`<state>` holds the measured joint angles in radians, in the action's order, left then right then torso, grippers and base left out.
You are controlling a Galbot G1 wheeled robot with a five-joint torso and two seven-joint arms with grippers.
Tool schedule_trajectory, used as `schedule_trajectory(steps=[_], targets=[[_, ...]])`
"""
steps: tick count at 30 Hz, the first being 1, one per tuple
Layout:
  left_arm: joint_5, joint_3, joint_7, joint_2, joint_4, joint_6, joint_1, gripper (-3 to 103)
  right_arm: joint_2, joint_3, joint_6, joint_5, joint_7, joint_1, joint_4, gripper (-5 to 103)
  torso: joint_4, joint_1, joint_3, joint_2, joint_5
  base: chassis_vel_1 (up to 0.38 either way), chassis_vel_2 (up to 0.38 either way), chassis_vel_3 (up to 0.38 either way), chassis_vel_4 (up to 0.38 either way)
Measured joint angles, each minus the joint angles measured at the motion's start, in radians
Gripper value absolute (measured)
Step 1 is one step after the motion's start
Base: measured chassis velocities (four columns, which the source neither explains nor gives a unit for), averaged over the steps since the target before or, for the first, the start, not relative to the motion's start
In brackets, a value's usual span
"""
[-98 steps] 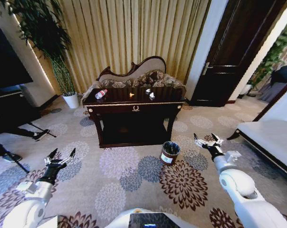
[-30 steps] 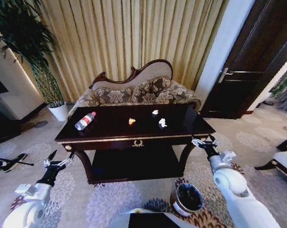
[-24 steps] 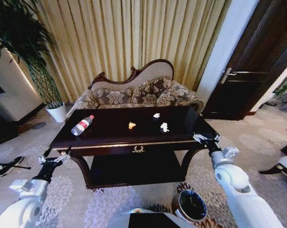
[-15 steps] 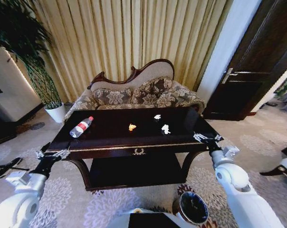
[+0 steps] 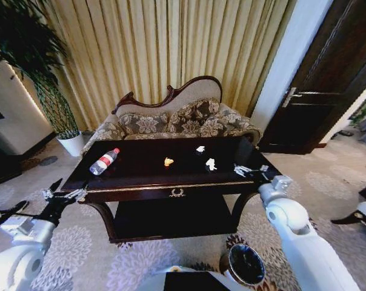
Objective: Move to the front of the table and place the trash on the table into the trash bin.
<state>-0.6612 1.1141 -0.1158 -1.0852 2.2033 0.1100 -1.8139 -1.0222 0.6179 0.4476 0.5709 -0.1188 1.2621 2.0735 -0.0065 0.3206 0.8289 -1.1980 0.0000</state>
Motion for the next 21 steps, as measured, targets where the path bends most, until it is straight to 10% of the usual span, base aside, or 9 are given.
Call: schedule_trajectory(steps=[21], targets=[[0.014, -0.007, -0.014, -0.039, 0.007, 0.006, -0.01, 100, -0.113, -0.18, 0.061, 0.026, 0.0, -0.151, -0.093, 100, -0.0001, 0.0, 0.0, 0.0, -0.0002, 0.0, 0.0, 0.0, 0.0]])
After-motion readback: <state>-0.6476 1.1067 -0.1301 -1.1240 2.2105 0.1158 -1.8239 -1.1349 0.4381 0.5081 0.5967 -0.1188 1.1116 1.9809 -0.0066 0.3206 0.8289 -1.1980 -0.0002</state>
